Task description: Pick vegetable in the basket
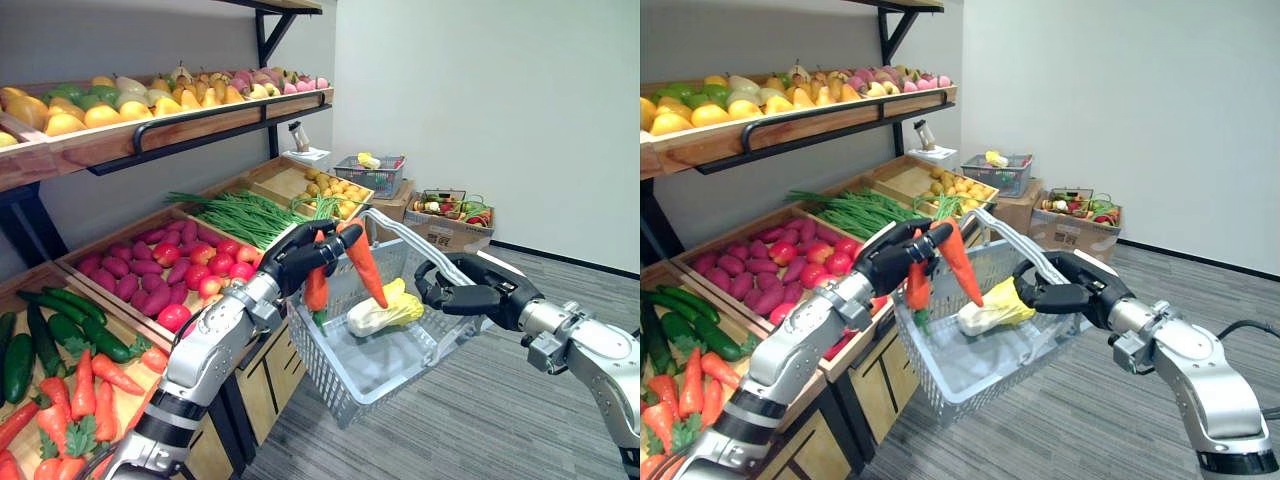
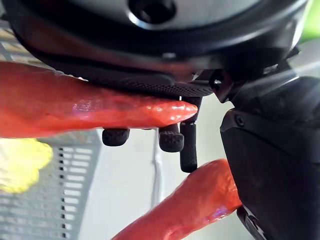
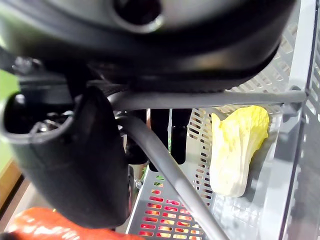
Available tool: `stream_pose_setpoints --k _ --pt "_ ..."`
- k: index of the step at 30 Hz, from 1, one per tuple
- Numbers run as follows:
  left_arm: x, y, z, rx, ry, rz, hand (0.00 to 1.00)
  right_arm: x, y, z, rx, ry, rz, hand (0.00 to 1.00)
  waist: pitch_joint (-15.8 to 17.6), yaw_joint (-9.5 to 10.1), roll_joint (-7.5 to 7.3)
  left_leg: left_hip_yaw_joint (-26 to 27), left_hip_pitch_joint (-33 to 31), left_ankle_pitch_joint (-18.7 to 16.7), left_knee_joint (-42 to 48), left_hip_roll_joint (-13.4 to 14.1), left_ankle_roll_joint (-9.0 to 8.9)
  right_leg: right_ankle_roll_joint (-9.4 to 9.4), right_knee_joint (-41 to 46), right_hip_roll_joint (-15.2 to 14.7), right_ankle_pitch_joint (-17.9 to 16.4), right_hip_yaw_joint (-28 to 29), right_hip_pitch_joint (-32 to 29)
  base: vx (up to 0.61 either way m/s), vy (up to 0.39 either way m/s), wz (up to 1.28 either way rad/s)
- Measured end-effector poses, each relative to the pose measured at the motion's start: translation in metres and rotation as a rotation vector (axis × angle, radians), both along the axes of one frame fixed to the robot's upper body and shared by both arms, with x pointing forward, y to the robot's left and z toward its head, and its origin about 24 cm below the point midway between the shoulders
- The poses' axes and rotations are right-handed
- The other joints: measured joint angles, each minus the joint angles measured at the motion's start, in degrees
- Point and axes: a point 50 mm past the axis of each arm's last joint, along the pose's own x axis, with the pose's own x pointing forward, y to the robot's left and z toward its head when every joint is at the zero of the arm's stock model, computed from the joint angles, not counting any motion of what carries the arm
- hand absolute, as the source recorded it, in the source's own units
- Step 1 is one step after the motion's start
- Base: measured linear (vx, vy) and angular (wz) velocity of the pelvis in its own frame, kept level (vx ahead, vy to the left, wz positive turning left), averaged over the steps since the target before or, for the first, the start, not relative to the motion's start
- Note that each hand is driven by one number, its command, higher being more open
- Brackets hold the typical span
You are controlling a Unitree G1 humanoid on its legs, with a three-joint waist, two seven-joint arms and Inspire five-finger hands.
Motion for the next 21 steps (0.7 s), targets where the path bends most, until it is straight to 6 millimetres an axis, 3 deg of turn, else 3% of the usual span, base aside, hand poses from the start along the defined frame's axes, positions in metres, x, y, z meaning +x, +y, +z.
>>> stream_pose_setpoints --k 3,11,12,21 --pt "0.002 0.0 -0.011 0.129 -0.004 0.03 0.0 -0.003 0.008 0.005 -0.01 -0.021 0.051 0.0 0.0 -0.6 -0.01 0.2 0.0 -0.1 0.0 0.1 -0.08 -0.01 0.0 0.1 0.0 0.2 -0.1 0.01 -0.014 -0.03" --pt "0.001 -0.009 -0.01 0.376 -0.175 0.075 0.0 -0.003 0.011 0.004 0.006 -0.024 0.051 0.0 0.0 -0.74 0.03 0.3 0.0 -0.1 0.0 0.1 -0.09 -0.01 -0.1 0.1 0.0 0.1 -0.1 0.0 0.0 0.0" --pt "0.001 -0.01 -0.01 0.415 -0.201 0.085 1.0 -0.003 0.011 0.004 0.007 -0.024 0.051 0.0 0.0 -0.77 0.07 0.3 0.0 -0.1 0.1 0.1 -0.08 0.0 -0.1 0.1 0.0 0.1 -0.1 0.0 0.0 0.0" --pt "0.0 -0.016 -0.009 0.504 -0.271 0.114 1.0 -0.003 0.012 0.005 0.007 -0.035 0.051 0.0 0.0 -0.86 1.06 -0.3 -0.4 -0.1 0.3 0.1 0.0 0.0 -0.1 -0.2 0.0 -0.3 0.0 0.01 -0.01 0.02"
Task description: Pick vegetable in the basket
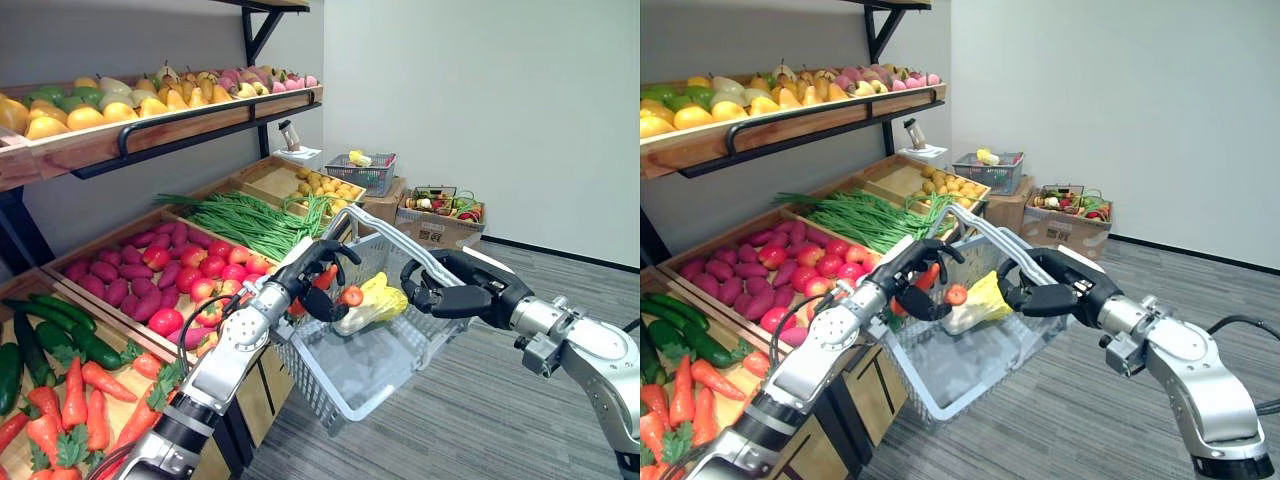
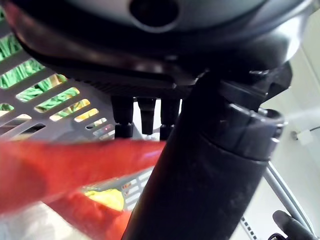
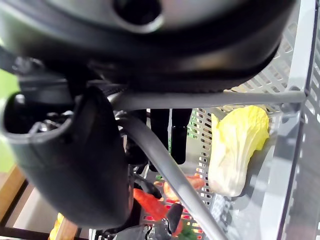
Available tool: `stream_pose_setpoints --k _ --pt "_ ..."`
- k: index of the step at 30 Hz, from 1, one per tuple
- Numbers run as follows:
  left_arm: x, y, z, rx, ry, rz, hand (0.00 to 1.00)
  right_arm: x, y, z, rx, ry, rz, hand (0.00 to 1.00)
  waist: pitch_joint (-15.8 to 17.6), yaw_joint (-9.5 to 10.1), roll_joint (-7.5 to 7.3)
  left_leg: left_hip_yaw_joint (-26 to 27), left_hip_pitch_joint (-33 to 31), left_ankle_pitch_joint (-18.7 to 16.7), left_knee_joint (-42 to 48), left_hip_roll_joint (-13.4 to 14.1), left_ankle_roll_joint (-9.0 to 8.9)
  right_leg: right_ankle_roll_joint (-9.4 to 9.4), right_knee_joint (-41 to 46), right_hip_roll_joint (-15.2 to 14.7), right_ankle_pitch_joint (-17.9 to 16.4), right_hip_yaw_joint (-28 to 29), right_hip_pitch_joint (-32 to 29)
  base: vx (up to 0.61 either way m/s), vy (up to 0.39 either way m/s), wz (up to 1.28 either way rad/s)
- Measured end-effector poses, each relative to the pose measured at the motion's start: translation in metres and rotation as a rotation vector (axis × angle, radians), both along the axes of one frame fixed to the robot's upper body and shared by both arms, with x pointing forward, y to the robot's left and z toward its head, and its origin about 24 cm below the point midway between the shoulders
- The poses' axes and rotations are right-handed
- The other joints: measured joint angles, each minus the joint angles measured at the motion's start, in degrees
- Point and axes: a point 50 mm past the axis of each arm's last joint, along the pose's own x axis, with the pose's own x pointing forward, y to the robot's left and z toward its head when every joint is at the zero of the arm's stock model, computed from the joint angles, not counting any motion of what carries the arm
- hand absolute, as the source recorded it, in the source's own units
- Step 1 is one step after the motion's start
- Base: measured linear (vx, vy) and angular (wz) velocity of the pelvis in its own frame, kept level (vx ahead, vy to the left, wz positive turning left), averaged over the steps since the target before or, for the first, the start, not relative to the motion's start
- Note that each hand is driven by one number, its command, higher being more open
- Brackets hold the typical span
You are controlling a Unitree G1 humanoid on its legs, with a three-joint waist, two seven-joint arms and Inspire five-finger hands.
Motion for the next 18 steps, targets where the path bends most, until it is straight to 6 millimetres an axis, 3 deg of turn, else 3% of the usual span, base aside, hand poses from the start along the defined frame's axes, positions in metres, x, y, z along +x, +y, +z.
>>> stream_pose_setpoints --k 4,13,18 --pt "-0.001 0.0 0.011 0.004 -0.041 -0.014 1.0 0.0 0.001 0.001 0.002 -0.011 -0.002 0.0 -0.1 0.07 0.88 -0.4 -0.2 0.0 0.1 0.0 0.02 0.02 0.0 -0.1 0.0 -0.3 0.0 0.0 -0.001 0.04" --pt "-0.02 0.01 0.066 0.202 -0.142 -0.28 1.0 -0.006 -0.009 0.003 0.008 -0.018 -0.044 0.0 -0.3 0.41 1.77 -1.5 -0.5 0.0 0.3 0.1 0.04 0.01 0.2 -0.5 -0.4 -1.5 0.3 0.01 -0.012 0.07" --pt "-0.057 -0.019 0.125 0.219 -0.379 -0.615 1.0 -0.013 -0.017 -0.01 -0.009 0.04 -0.097 0.0 -0.4 1.71 1.95 -2.4 -1.0 0.0 0.2 0.0 0.08 0.0 0.2 -0.7 -0.7 -2.5 0.4 0.02 -0.015 0.09"
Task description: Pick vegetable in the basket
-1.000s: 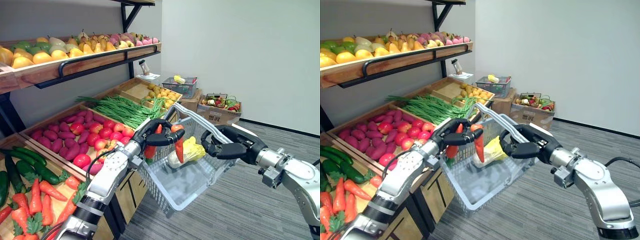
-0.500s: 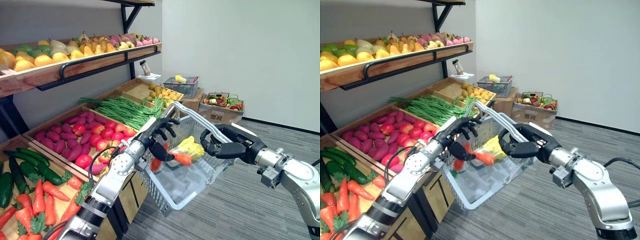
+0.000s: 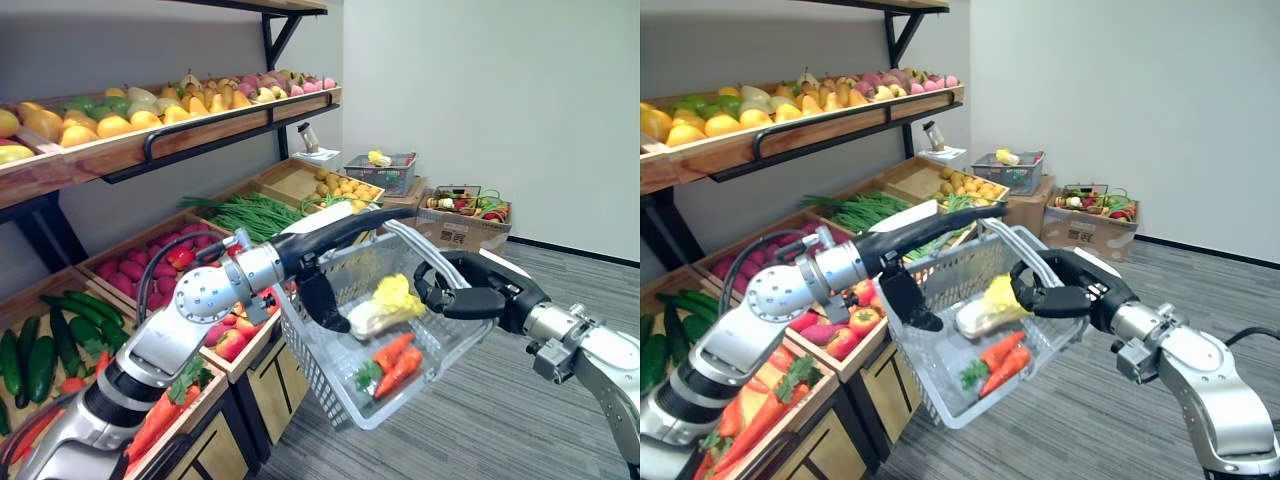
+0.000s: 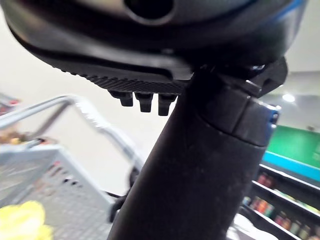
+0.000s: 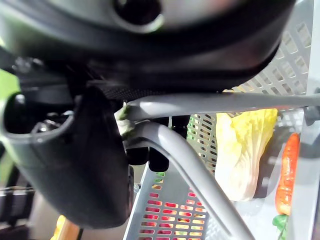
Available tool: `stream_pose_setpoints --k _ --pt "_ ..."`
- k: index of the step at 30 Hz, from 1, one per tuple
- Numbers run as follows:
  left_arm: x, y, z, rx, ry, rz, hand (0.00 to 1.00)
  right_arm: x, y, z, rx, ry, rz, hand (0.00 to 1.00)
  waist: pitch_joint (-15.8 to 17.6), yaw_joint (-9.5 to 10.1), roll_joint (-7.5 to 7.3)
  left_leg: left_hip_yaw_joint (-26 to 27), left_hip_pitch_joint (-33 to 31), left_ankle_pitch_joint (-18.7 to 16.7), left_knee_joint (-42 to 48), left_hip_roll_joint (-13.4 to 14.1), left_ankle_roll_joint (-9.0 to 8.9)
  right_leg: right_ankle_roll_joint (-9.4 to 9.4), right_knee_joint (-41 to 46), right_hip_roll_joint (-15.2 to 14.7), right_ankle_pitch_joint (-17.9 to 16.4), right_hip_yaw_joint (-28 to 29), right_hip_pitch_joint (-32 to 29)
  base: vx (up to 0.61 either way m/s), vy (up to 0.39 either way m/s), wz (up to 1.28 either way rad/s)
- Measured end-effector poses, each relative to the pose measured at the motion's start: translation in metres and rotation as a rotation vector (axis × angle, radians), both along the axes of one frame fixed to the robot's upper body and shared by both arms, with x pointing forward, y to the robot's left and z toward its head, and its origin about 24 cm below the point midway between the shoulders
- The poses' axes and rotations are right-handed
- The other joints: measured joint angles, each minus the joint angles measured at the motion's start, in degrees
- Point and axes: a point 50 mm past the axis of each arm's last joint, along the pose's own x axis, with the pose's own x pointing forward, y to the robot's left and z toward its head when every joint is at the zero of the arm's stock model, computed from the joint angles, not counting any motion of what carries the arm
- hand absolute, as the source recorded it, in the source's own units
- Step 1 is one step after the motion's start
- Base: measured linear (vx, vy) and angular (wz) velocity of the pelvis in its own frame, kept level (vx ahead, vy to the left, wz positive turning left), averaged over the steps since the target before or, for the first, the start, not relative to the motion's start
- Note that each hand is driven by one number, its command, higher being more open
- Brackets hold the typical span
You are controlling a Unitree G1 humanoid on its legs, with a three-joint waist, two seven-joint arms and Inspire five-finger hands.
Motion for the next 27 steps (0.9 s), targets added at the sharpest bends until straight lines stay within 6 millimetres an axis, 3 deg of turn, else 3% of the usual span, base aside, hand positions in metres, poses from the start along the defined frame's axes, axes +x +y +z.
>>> stream_pose_setpoints --k 2,5,9,12,15,19,22,27 --pt "-0.01 -0.008 0.009 0.007 -0.042 -0.078 1.0 -0.002 -0.003 -0.006 -0.001 0.03 -0.016 0.0 -0.4 0.03 0.53 -0.5 -0.1 0.0 -0.2 0.0 0.0 -0.01 0.0 -0.1 -0.1 -0.5 0.2 0.03 -0.015 0.11" --pt "-0.015 -0.01 0.006 0.056 -0.028 -0.115 1.0 -0.001 -0.009 -0.011 0.004 0.053 -0.053 0.0 -0.8 0.09 1.24 -0.6 -0.1 0.0 -0.3 0.0 0.01 0.0 -0.1 -0.1 -0.1 -0.7 0.3 0.01 -0.003 0.02" --pt "-0.012 -0.005 -0.002 0.146 0.019 -0.088 1.0 0.001 -0.017 -0.017 0.009 0.072 -0.122 0.0 -0.9 0.27 1.28 -1.3 0.0 0.1 -0.1 0.0 0.08 -0.13 -0.2 -0.3 -0.3 -1.4 0.8 -0.01 -0.026 0.11" --pt "-0.007 0.008 -0.005 0.137 0.043 -0.027 1.0 0.001 -0.025 -0.025 0.013 0.096 -0.189 0.0 -1.0 1.5 1.36 -2.4 -0.5 0.1 -0.1 0.0 0.18 -0.13 -0.5 -0.5 -0.4 -2.5 1.0 0.01 -0.02 0.15" --pt "-0.003 0.031 -0.005 0.071 0.056 0.087 1.0 -0.003 -0.032 -0.029 0.023 0.106 -0.232 0.0 -1.0 2.06 1.37 -3.2 -1.1 0.2 -0.1 0.1 0.21 -0.14 -0.6 -0.6 -0.4 -3.3 1.1 0.03 -0.008 0.13" --pt "0.0 0.082 -0.006 -0.078 0.054 0.327 1.0 -0.019 -0.046 -0.04 0.072 0.132 -0.327 0.0 -0.7 3.28 1.05 -4.4 -1.7 0.2 -0.1 0.1 0.3 -0.15 -0.6 -0.8 -0.4 -4.8 1.3 0.03 -0.004 0.16" --pt "-0.011 0.129 -0.019 -0.24 0.068 0.558 1.0 -0.037 -0.052 -0.06 0.141 0.178 -0.421 0.0 -0.2 4.07 0.07 -5.6 -1.9 0.0 0.2 0.0 0.61 -0.33 -1.0 -1.2 -0.6 -6.1 2.1 0.0 0.006 0.18" --pt "-0.034 0.167 -0.048 -0.48 0.091 0.794 1.0 -0.058 -0.053 -0.088 0.241 0.246 -0.528 0.0 0.2 4.9 -0.53 -6.8 -3.0 -0.1 0.6 -0.4 0.86 -0.36 -1.9 -1.8 -0.6 -7.1 2.1 0.0 0.005 0.11"
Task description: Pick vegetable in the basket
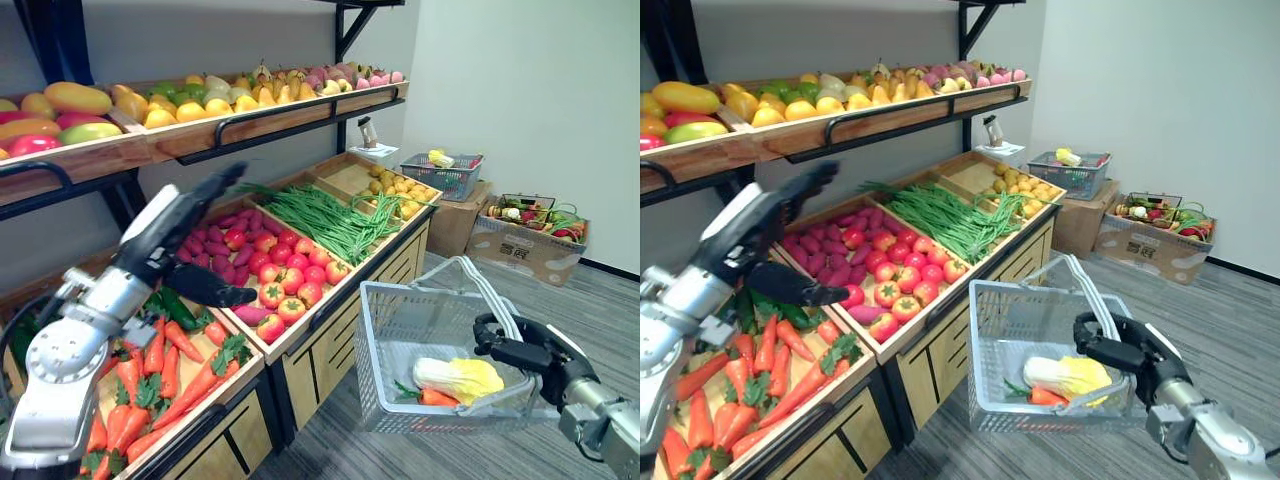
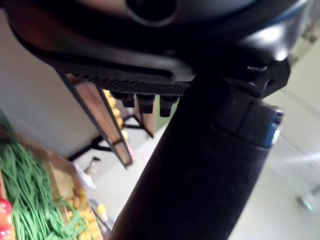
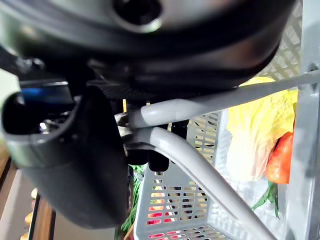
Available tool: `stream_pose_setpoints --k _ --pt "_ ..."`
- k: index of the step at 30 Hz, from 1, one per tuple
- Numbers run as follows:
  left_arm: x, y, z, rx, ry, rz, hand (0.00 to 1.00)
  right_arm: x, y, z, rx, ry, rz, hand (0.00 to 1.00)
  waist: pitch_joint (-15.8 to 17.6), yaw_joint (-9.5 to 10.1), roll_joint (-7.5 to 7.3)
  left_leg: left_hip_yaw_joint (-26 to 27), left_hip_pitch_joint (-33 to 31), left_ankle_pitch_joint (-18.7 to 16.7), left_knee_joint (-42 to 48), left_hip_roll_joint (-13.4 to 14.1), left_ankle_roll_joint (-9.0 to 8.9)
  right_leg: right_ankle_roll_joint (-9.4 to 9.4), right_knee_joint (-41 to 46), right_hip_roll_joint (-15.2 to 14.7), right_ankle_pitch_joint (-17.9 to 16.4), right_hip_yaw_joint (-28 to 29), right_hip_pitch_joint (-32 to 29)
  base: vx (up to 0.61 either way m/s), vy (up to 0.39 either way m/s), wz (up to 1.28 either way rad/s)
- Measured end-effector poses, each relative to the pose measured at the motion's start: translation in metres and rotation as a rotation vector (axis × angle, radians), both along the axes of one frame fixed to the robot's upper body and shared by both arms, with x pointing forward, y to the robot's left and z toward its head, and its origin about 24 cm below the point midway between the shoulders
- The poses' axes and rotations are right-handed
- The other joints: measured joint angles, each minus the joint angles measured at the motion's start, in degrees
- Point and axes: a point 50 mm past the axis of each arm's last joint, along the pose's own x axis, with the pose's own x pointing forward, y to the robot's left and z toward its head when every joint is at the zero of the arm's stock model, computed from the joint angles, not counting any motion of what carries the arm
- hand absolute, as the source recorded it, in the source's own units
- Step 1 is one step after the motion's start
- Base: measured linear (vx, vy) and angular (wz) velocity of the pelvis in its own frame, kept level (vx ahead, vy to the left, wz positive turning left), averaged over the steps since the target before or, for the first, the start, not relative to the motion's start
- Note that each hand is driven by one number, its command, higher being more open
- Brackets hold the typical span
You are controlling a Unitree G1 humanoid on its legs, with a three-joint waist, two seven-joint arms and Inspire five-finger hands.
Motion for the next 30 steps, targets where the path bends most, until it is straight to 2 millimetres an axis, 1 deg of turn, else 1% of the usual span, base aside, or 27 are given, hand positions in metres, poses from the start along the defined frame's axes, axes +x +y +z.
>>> stream_pose_setpoints --k 2,3,5,7,8,9,11,12,13,14,16,17,18,21,22,23,25,28,30 --pt "-0.011 0.015 -0.017 -0.121 0.002 0.138 1.0 -0.009 -0.003 -0.016 0.053 0.034 -0.076 0.0 0.1 0.14 -0.11 -0.6 -0.6 0.0 0.0 -0.1 0.06 0.0 -0.4 -0.1 0.0 -0.4 0.0 0.02 0.001 0.11" --pt "-0.015 0.02 -0.023 -0.153 0.004 0.182 1.0 -0.011 -0.005 -0.021 0.067 0.048 -0.099 0.0 0.1 0.15 -0.16 -0.8 -0.8 0.0 0.0 -0.2 0.1 0.0 -0.5 -0.2 0.0 -0.6 -0.1 0.02 -0.001 0.14" --pt "-0.028 0.043 -0.042 -0.288 0.009 0.351 1.0 -0.021 -0.01 -0.044 0.125 0.106 -0.199 0.0 0.2 0.26 -0.36 -2.6 -1.4 0.0 0.0 -0.4 0.21 0.0 -0.9 -0.2 0.0 -1.1 0.0 0.03 -0.002 0.14" --pt "-0.038 0.06 -0.054 -0.406 -0.004 0.467 1.0 -0.028 -0.01 -0.059 0.171 0.138 -0.266 0.0 0.3 0.5 -0.43 -4.9 -1.7 0.0 -0.1 -0.5 0.34 0.0 -1.2 -0.2 0.0 -1.3 0.0 0.01 -0.004 0.04" --pt "-0.046 0.071 -0.065 -0.488 -0.015 0.566 1.0 -0.035 -0.009 -0.072 0.207 0.167 -0.315 0.0 0.4 0.88 -0.42 -6.9 -1.7 -0.1 -0.5 -0.6 0.52 0.0 -1.3 -0.1 0.0 -1.4 0.0 0.03 -0.015 0.03" --pt "-0.056 0.079 -0.077 -0.567 -0.028 0.66 1.0 -0.04 -0.006 -0.084 0.233 0.196 -0.361 0.0 0.4 1.12 -0.46 -7.7 -1.7 -0.1 -1.0 -0.7 0.52 0.0 -1.4 -0.1 0.0 -1.6 0.2 0.03 -0.007 0.07" --pt "-0.068 0.086 -0.09 -0.637 -0.038 0.76 1.0 -0.047 -0.001 -0.098 0.261 0.233 -0.421 0.0 0.7 1.21 -0.62 -8.3 -1.6 -0.1 -1.1 -0.8 0.52 0.0 -2.0 -0.2 0.0 -2.3 0.9 0.02 0.005 0.18" --pt "-0.078 0.089 -0.101 -0.698 -0.041 0.826 1.0 -0.052 0.003 -0.107 0.281 0.259 -0.466 0.0 0.8 1.26 -0.71 -8.9 -1.5 -0.1 -1.2 -0.9 0.55 0.0 -2.3 -0.3 0.0 -2.9 1.5 0.02 0.005 0.29" --pt "-0.088 0.089 -0.111 -0.767 -0.053 0.881 1.0 -0.057 0.009 -0.116 0.302 0.279 -0.503 0.0 1.0 1.39 -0.8 -9.6 -1.5 -0.2 -1.3 -0.9 0.59 0.0 -2.6 -0.4 0.0 -3.5 2.1 0.03 0.004 0.25" --pt "-0.093 0.088 -0.117 -0.799 -0.065 0.912 1.0 -0.059 0.012 -0.12 0.313 0.287 -0.519 0.0 1.1 1.58 -0.84 -9.8 -1.5 -0.2 -1.3 -0.9 0.6 0.0 -2.7 -0.4 0.0 -3.8 2.1 0.02 0.003 0.22" --pt "-0.114 0.082 -0.139 -0.91 -0.098 1.056 1.0 -0.066 0.026 -0.131 0.353 0.301 -0.58 0.0 2.0 1.8 -0.64 -11.0 -1.3 -0.2 -1.3 -1.0 0.7 0.03 -3.2 -0.7 0.0 -5.1 3.5 0.02 0.001 0.26" --pt "-0.119 0.08 -0.144 -0.936 -0.103 1.088 1.0 -0.069 0.029 -0.134 0.364 0.304 -0.598 0.0 2.2 1.97 -0.59 -11.4 -1.1 -0.2 -1.3 -1.1 0.73 0.07 -3.3 -0.8 -0.1 -5.5 4.0 0.01 0.002 0.3" --pt "-0.131 0.075 -0.155 -0.969 -0.12 1.185 1.0 -0.075 0.035 -0.14 0.4 0.317 -0.64 0.0 2.4 2.6 -0.54 -11.8 -0.7 -0.3 -1.4 -1.1 0.88 0.04 -3.5 -0.8 -0.4 -6.2 4.7 0.0 0.0 0.2" --pt "-0.145 0.072 -0.165 -0.984 -0.167 1.341 1.0 -0.085 0.041 -0.148 0.437 0.337 -0.707 0.0 2.4 3.2 -0.58 -13.4 -0.6 -0.4 -1.4 -1.0 1.11 0.16 -3.8 -0.9 -0.9 -7.8 5.9 0.0 -0.015 0.3" --pt "-0.156 0.071 -0.171 -0.975 -0.197 1.437 1.0 -0.088 0.044 -0.153 0.458 0.348 -0.74 0.0 2.3 3.42 -0.56 -14.0 -0.6 -0.5 -1.4 -1.0 1.23 0.21 -3.8 -0.9 -1.2 -8.5 6.2 -0.02 -0.012 0.24" --pt "-0.159 0.071 -0.173 -0.971 -0.205 1.469 1.0 -0.089 0.045 -0.155 0.457 0.353 -0.746 0.0 2.3 3.56 -0.54 -14.3 -0.7 -0.5 -1.4 -1.0 1.23 0.18 -3.7 -0.9 -1.4 -8.9 6.3 -0.01 -0.016 0.25" --pt "-0.169 0.069 -0.186 -0.946 -0.2 1.589 1.0 -0.096 0.05 -0.164 0.473 0.387 -0.794 0.0 2.3 4.16 -0.42 -15.1 -0.7 -0.5 -1.4 -0.9 1.19 0.26 -3.7 -0.9 -1.8 -9.8 7.0 0.01 -0.018 0.22" --pt "-0.18 0.066 -0.204 -0.966 -0.167 1.698 1.0 -0.104 0.055 -0.176 0.5 0.444 -0.828 0.0 2.2 4.42 -0.41 -16.0 -0.9 -0.3 -1.5 -0.9 0.93 0.39 -3.5 -1.0 -2.3 -10.8 7.1 0.02 -0.009 0.18" --pt "-0.191 0.06 -0.221 -0.973 -0.131 1.831 1.0 -0.112 0.061 -0.186 0.532 0.49 -0.86 0.0 2.2 4.56 -0.41 -16.3 -0.8 -0.3 -1.7 -1.0 0.88 0.64 -3.1 -1.1 -2.9 -11.2 7.4 0.04 -0.001 0.12"
